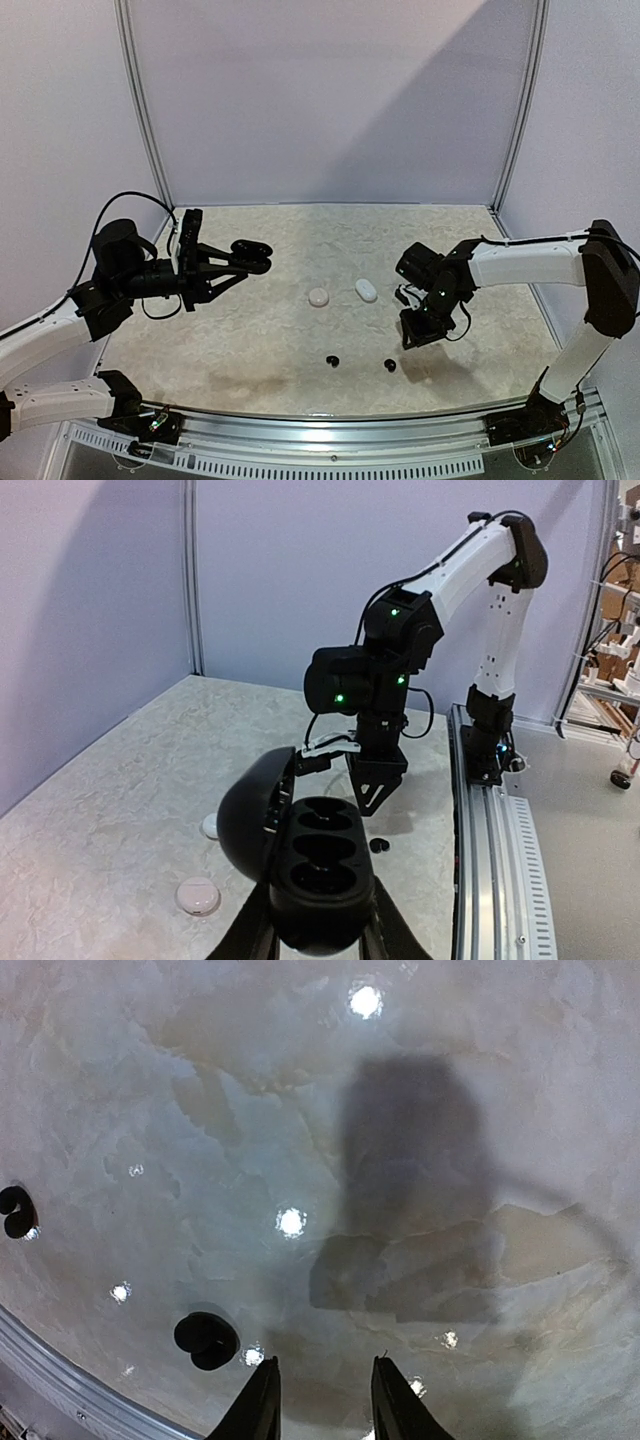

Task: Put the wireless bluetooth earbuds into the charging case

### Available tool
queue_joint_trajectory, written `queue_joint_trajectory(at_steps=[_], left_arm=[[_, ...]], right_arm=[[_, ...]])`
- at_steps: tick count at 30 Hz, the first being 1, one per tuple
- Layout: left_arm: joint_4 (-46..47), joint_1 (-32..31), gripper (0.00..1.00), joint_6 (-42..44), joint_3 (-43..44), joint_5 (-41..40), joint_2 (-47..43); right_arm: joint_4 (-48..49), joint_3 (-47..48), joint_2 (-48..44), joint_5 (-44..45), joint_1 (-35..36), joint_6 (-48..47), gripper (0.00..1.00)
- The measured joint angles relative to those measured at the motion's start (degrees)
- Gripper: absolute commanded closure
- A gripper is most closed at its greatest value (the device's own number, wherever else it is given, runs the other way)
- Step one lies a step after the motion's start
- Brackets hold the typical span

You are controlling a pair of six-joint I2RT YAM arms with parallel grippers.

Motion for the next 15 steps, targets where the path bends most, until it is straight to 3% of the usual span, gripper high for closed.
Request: queue_joint_trajectory(at_steps=[15], left_arm=[[-0.04,0.00,1.00,0.28,0.00,-0.04,-0.02]], right_arm=[[5.33,-1.97,2.58,-6.32,1.22,-0.22,0.71]])
